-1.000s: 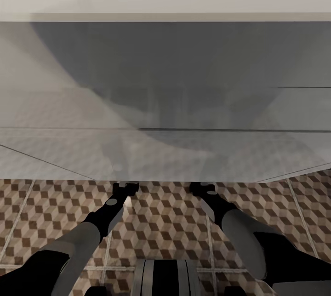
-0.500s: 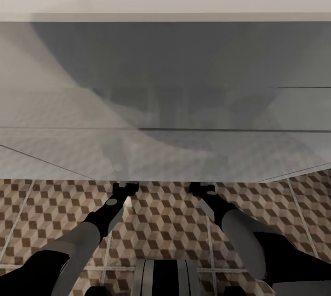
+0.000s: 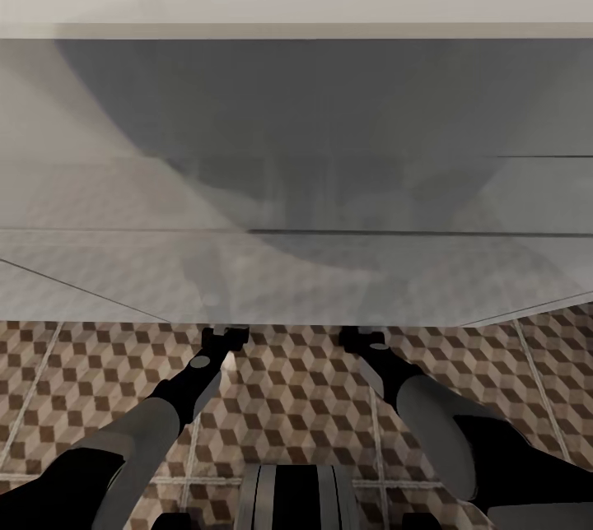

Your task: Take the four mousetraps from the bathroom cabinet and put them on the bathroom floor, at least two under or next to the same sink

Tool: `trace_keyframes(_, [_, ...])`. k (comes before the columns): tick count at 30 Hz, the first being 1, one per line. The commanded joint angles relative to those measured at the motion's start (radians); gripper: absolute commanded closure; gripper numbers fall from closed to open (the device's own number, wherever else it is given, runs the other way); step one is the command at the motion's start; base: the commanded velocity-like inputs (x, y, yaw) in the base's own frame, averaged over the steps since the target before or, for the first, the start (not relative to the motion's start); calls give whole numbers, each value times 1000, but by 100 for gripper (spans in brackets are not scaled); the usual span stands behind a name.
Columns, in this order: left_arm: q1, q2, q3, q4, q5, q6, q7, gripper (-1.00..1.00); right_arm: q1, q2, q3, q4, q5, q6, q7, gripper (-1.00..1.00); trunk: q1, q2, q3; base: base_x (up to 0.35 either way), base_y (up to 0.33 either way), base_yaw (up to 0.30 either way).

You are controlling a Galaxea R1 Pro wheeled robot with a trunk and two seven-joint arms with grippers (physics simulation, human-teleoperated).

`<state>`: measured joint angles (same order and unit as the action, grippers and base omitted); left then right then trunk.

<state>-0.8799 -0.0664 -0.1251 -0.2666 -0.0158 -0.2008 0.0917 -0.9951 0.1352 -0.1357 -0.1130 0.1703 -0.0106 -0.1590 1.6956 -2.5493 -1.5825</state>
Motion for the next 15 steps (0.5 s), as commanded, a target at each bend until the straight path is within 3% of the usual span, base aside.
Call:
trace_keyframes(1, [-1,0,-8,1,-2,-3,10,100,0,1,-8,3,8,-2,-2,100,0,0,0,0,0,0])
trace_keyframes(15, [-1,0,-8,1,-3,-3,10,100,0,0,-8,12,9,50,-2,100,0,0,0,0,0,0])
